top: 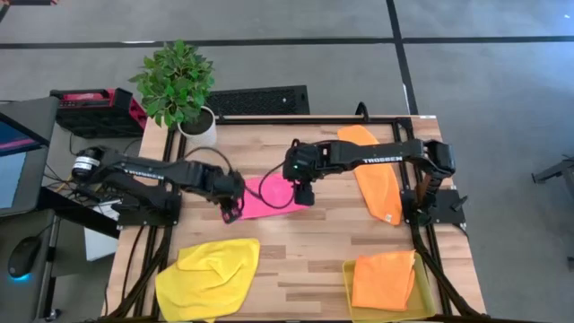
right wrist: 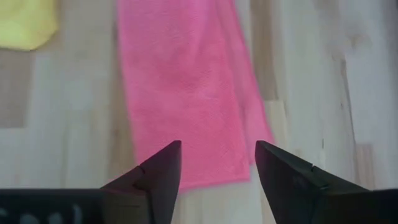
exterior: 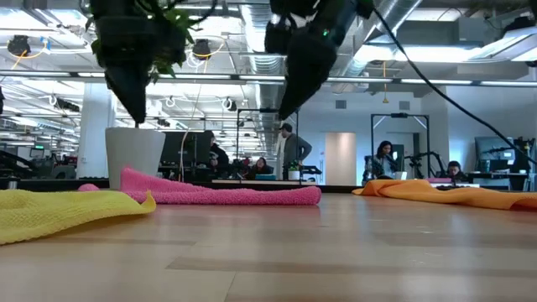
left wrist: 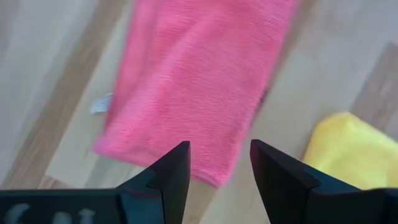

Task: Fold microfiber towels
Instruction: Fold the pink microfiber cloth

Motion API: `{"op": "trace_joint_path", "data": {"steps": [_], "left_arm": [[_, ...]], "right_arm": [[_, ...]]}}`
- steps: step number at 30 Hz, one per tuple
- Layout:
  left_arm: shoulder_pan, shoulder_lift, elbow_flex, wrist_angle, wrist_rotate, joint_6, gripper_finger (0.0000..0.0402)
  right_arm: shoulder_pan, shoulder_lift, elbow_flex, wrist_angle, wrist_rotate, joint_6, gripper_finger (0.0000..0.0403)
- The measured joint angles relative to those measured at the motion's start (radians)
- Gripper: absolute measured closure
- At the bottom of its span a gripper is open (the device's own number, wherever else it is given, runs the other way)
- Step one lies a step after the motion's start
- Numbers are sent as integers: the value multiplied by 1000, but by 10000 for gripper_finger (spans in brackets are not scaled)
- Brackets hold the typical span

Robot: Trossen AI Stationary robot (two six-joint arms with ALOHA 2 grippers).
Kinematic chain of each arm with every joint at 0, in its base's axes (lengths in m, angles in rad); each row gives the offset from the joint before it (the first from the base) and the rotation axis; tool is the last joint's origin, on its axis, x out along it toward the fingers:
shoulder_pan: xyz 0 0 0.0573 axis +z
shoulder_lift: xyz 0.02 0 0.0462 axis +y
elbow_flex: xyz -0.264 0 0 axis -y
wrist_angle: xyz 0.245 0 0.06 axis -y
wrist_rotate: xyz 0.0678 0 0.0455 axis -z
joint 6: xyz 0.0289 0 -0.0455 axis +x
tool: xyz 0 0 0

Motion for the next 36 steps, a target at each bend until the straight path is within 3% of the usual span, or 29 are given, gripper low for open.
{"op": "trace_joint_path", "data": {"steps": [10, 22, 31, 36], "left_arm": [[-153, 3, -127, 102, -7, 32, 240], [-159, 63, -290, 285, -27, 67, 240], [-159, 199, -287, 313, -42, 131, 240], [-151, 225, -281, 302, -30, 14, 260]], "right_arm": [[89, -83, 0, 31, 1, 0, 179], [102, -89, 0, 34, 4, 1, 181], [89, -89, 0, 33, 4, 1, 181], [86, -89, 0, 31, 4, 1, 182]]}}
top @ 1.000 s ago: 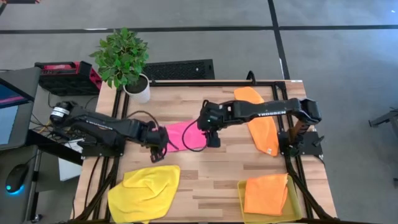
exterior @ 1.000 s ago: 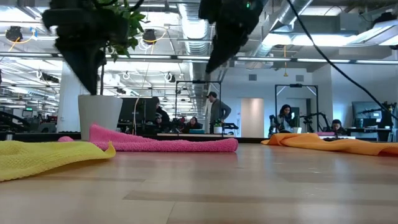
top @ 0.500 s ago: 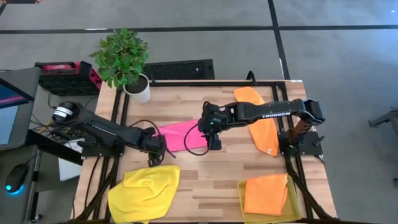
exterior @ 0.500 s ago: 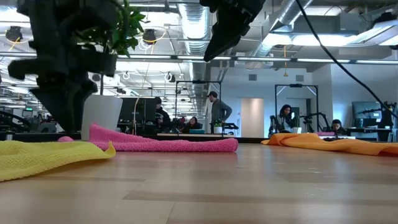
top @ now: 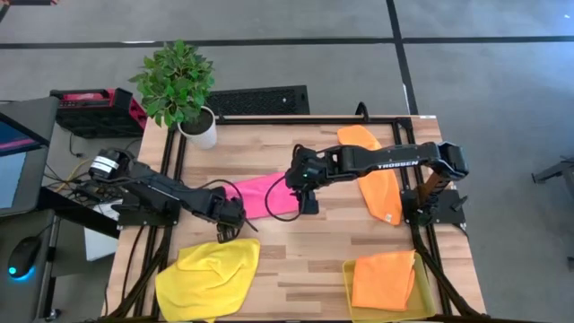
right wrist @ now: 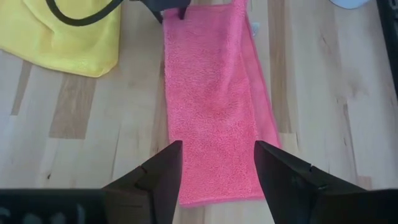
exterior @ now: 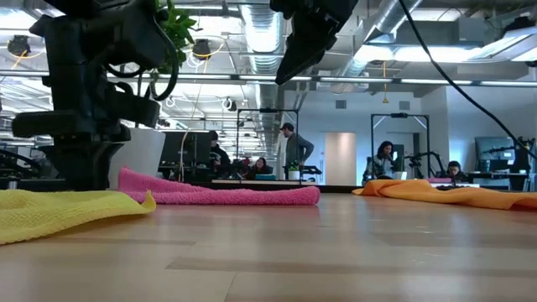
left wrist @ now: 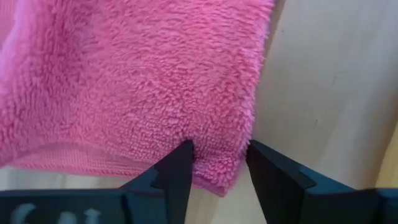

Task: Fold microfiber towels
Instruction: Fold the pink microfiber cloth

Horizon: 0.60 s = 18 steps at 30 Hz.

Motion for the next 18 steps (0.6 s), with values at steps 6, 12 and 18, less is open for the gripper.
{"op": "trace_joint_path", "data": {"steps": [6, 12, 18], "left_arm": [[11, 11, 79, -131, -7, 18, 372], [48, 8, 192, -189, -23, 74, 396], [96, 19, 329, -185, -38, 247, 400]], "right_arm": [[-5, 0, 0, -16, 4, 0, 184], [-12, -7, 0, -54, 5, 0, 190], [-20, -45, 0, -98, 7, 7, 197]]}}
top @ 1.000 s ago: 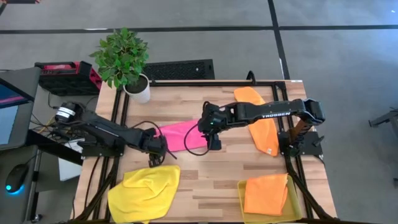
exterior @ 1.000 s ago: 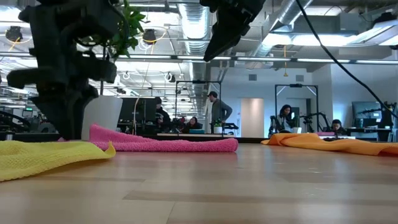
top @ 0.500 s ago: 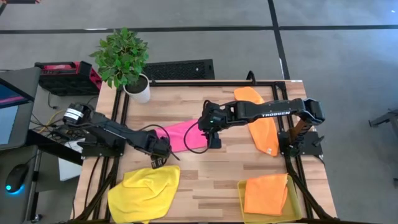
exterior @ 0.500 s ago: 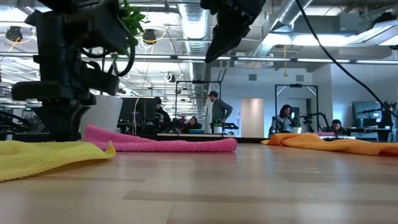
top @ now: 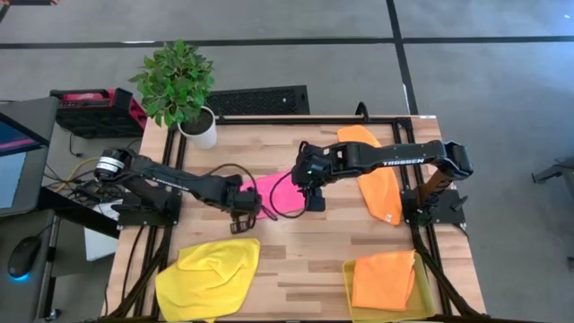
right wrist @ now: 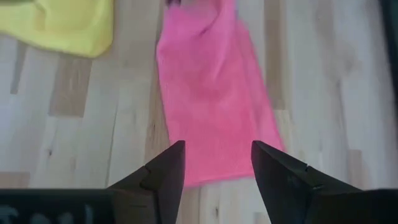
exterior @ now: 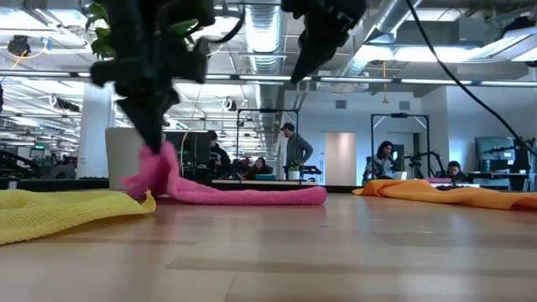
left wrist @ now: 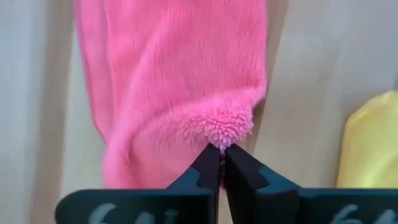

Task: Fold microfiber towels
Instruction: Fold the pink microfiber cloth

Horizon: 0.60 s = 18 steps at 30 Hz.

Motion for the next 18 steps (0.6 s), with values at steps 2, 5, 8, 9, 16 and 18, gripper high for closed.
{"op": "trace_joint_path", "data": {"steps": [2, 5, 8, 9, 16, 18], "left_arm": [[21, 20, 51, 3, 0, 54, 400], [54, 77, 117, 3, 4, 148, 401], [88, 151, 193, -14, 5, 226, 401], [102, 172, 223, -27, 8, 244, 401], [176, 269, 433, -73, 38, 445, 401], [187, 285, 468, -70, 41, 508, 401]], "right_arm": [[-6, -25, -1, -31, 1, 10, 198], [-15, -59, -1, -48, 1, 19, 200], [-21, -92, -1, -64, 1, 19, 200], [-21, -99, -1, -75, 1, 19, 200], [-21, -119, -1, -136, 1, 22, 199], [-21, -120, -1, -146, 1, 27, 200]]}}
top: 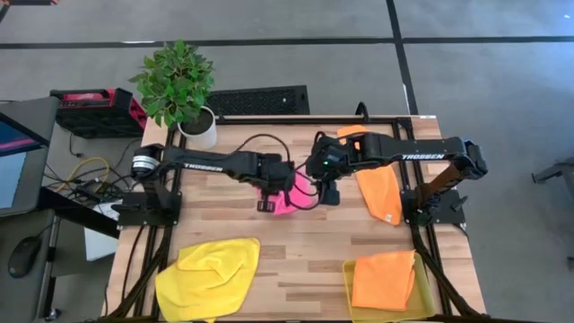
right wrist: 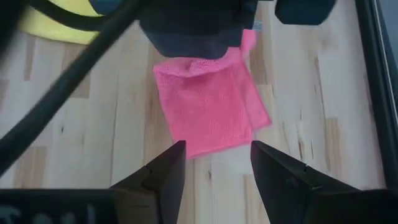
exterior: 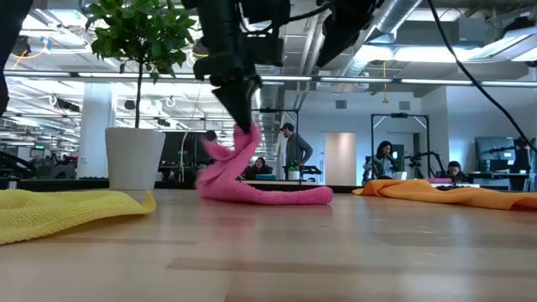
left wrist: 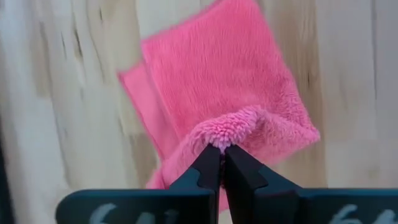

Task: Fold microfiber towels
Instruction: Fold the pink microfiber cloth

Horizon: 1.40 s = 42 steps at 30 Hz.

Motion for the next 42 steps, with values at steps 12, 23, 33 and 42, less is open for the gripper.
{"op": "trace_joint_path", "data": {"steps": [12, 23, 33, 42], "left_arm": [[18, 144, 117, 36, 18, 98, 401], [22, 151, 123, 70, -13, 72, 399], [24, 151, 123, 75, -8, 13, 307], [23, 151, 123, 75, -7, -66, 255]], "right_arm": [[-5, -38, -1, -56, 7, 18, 205], [-5, -56, 0, -60, 26, 17, 207], [-5, -56, 0, -60, 27, 18, 207], [-5, -56, 0, -60, 26, 16, 209]]}}
